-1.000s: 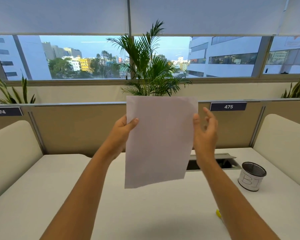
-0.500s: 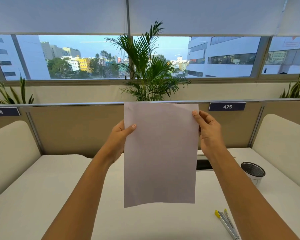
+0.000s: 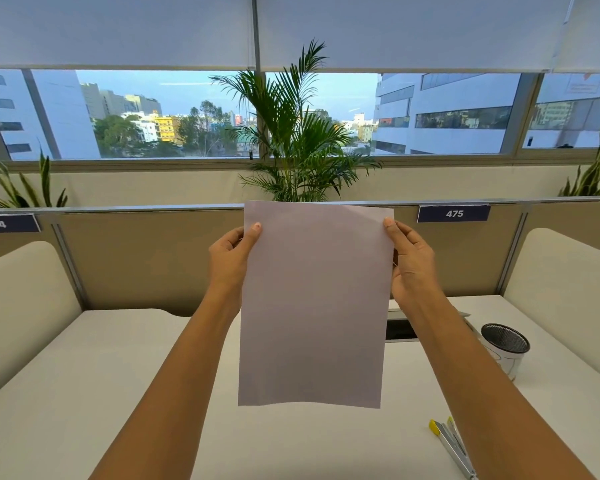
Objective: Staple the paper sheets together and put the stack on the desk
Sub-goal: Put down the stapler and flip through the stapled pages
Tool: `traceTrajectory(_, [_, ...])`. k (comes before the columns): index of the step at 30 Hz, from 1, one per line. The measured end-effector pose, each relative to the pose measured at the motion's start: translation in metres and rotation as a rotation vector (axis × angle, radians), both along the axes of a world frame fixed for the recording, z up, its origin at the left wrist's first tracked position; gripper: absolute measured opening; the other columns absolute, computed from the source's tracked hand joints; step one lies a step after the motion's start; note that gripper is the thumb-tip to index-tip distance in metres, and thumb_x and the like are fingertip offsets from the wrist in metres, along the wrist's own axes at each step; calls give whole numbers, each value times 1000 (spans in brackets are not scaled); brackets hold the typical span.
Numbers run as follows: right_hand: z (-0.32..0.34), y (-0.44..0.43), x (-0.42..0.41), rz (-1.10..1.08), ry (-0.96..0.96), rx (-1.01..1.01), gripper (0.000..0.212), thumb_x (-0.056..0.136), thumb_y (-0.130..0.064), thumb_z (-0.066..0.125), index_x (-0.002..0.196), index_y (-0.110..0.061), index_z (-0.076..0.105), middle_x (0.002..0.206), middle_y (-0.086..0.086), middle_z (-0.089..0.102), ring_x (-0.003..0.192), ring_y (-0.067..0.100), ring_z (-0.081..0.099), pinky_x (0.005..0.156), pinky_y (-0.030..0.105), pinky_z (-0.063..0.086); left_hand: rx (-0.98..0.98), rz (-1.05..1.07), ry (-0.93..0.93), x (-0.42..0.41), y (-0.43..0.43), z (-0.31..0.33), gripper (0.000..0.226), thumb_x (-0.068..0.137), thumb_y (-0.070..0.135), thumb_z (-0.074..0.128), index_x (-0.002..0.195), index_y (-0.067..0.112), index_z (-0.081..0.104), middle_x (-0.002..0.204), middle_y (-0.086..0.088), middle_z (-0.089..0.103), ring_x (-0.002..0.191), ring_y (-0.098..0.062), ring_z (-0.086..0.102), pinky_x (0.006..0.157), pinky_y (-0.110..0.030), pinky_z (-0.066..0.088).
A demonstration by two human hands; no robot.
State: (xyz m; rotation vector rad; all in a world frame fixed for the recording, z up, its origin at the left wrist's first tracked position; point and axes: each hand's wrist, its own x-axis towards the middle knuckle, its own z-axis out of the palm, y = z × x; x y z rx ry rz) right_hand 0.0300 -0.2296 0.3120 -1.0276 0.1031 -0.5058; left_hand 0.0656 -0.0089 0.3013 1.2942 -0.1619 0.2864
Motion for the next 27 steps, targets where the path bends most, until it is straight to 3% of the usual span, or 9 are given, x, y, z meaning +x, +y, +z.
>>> traceTrajectory(3, [3, 2, -1, 10, 11, 6, 3, 86, -21, 64, 83, -21, 62, 84, -1, 64, 78, 15, 57, 76, 40, 55, -23, 25, 31, 1, -1, 0, 17, 84, 31, 67, 83, 15, 71, 89, -10, 70, 82, -28, 65, 84, -53, 55])
traceTrajectory(10, [8, 4, -4, 34, 3, -34, 9, 89, -18, 59, 82, -20, 64, 80, -2, 64, 74, 12, 56, 58, 22, 54, -32, 87, 28, 2, 2, -2, 16, 87, 28, 64, 83, 14, 71, 83, -7, 69, 77, -24, 62, 85, -50, 54])
traceTrajectory(17, [13, 7, -6, 34, -22, -35, 9, 90, -15, 58, 83, -16, 64, 78, -1, 63, 68, 10, 56, 46, 16, 51, -36, 78, 34, 1, 3, -1, 15, 88, 27, 63, 84, 15, 71, 87, -8, 69, 80, -25, 62, 87, -51, 53])
traceTrajectory(21, [11, 6, -5, 31, -27, -61, 10, 90, -16, 57, 83, -17, 64, 78, -1, 63, 69, 10, 57, 48, 16, 51, -30, 86, 27, 2, 4, -1, 15, 88, 28, 63, 86, 16, 71, 89, -8, 70, 83, -25, 63, 87, -50, 54])
traceTrajectory(27, [2, 2, 1, 53, -27, -170, 8, 89, -16, 58, 93, -17, 65, 88, -2, 66, 80, 11, 61, 65, 19, 56, -29, 114, 36, 4, 6, -3, 15, 88, 28, 62, 84, 16, 70, 84, -4, 68, 79, -21, 61, 81, -42, 54])
